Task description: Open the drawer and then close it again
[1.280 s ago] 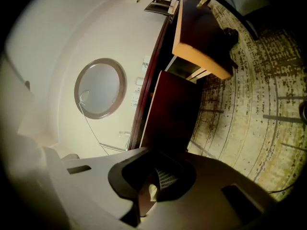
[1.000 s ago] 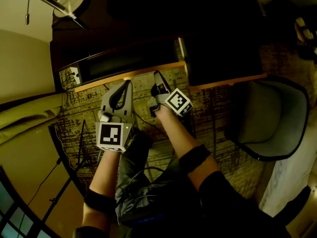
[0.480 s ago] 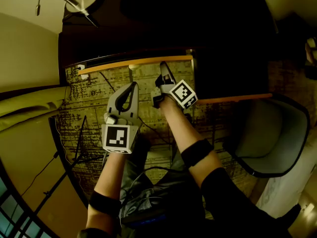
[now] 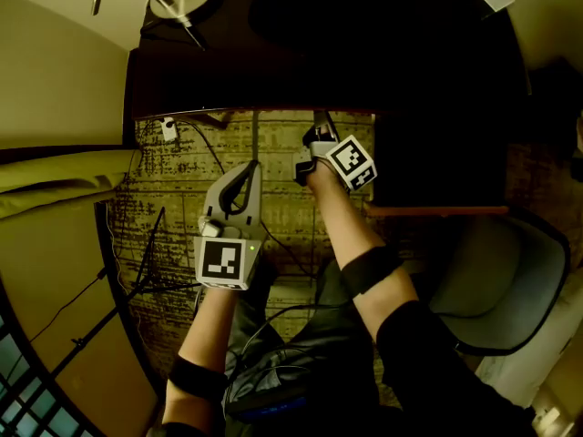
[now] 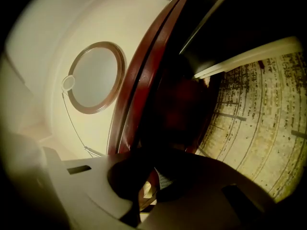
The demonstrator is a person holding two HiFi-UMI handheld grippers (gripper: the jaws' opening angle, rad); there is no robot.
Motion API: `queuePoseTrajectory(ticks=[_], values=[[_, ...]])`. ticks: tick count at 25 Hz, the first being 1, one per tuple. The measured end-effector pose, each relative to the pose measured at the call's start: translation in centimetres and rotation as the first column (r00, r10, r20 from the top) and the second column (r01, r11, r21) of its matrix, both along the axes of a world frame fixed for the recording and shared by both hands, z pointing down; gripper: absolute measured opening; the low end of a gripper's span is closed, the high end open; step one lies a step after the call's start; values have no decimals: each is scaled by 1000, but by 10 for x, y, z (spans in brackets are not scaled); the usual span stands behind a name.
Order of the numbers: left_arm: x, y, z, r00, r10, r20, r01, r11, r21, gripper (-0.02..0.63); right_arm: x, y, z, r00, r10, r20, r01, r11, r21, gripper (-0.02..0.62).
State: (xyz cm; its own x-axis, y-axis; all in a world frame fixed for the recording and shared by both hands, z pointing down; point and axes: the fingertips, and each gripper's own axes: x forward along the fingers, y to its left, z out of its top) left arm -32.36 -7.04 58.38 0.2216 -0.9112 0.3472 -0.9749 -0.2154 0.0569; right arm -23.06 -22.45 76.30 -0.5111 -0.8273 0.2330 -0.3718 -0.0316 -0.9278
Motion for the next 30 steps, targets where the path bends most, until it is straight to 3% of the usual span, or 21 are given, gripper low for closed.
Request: queuePoseTrajectory(ticks=[7,17,25,30], values=[[-7,-3,-2,1000,-24,5,24,1000,-1,0,-4,-2,3,1000,-5,29,5,1000,19,0],[1,5,-22,1000,-14,-2,14,1000,7,0,8,37,-15,988,-101,-115,100,995,-15,0],[0,34,-80,998,-47,-37,47,999,10,0,27,88,-131,933,-238,-271,267,961,76,0],[6,53,-121,996,-60,-66,61,998,15,0,43,104,-236,865,-282,-414,386,902,192,0]])
